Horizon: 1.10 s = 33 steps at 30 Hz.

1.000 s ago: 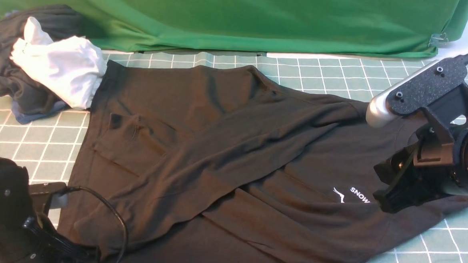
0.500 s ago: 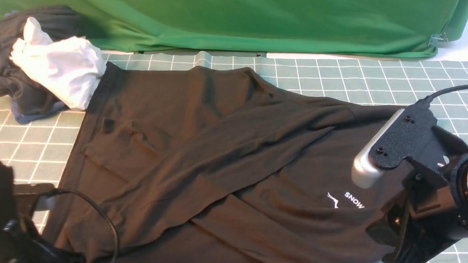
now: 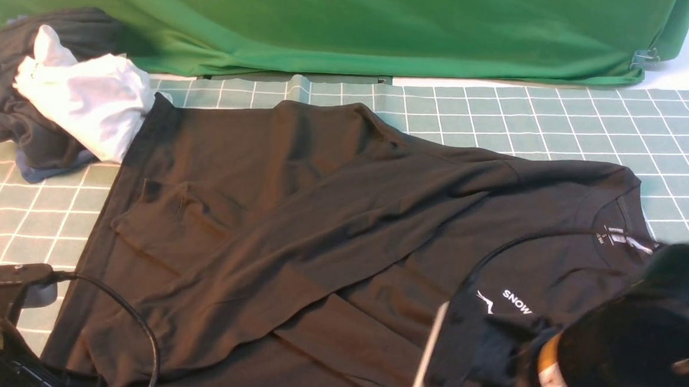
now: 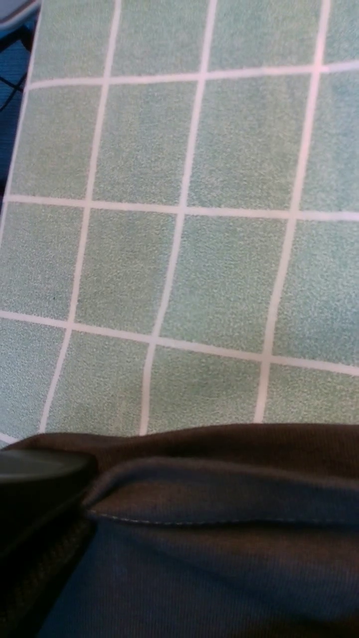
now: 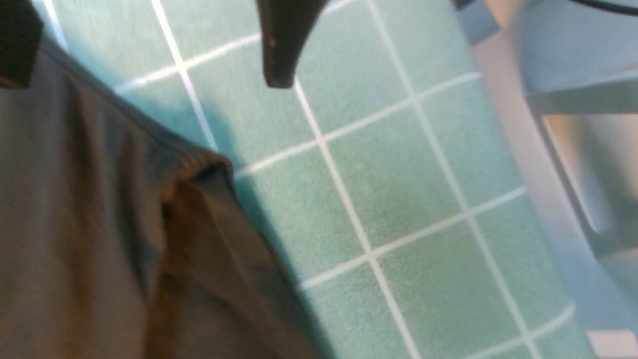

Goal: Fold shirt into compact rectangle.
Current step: 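Grasp the near edge of the shirt at its hem and shoulder corners, then fold the black garment in half by bringing its near edge over to the far edge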

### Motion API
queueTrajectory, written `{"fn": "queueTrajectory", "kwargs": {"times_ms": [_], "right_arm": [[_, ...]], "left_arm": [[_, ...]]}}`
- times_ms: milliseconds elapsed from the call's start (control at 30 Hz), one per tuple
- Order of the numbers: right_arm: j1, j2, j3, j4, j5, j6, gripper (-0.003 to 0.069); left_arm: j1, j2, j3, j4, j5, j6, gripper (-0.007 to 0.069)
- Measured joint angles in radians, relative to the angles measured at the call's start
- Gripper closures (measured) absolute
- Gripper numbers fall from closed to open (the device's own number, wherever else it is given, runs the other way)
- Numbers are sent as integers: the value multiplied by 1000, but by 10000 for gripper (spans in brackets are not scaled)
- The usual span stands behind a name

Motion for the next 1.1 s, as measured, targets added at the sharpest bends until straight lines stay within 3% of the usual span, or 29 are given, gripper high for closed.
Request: {"fn": "queueTrajectory", "kwargs": {"times_ms": [433,533,633,667,700,767,1100], "right_arm": [[16,183,1,-75,-197,-21,77],[16,198,0,-75,-202,-47,112],[17,198,0,-68,-203,-51,335],[17,196,0,-73,-203,-52,457],[17,194,0,-72,-203,-52,474],[17,179,0,-76,-172,-52,589],[17,-29,0,-46,28,-14,606]], "left_arm": [[0,-1,0,0,-13,22,614],[0,-1,0,0,-14,23,614],[0,-1,0,0,-14,23,614],[0,-1,0,0,-14,23,614],[0,-1,0,0,-14,23,614],[0,-3,-1,-2,-7,24,614],[0,-166,-43,-36,112,26,612]]}}
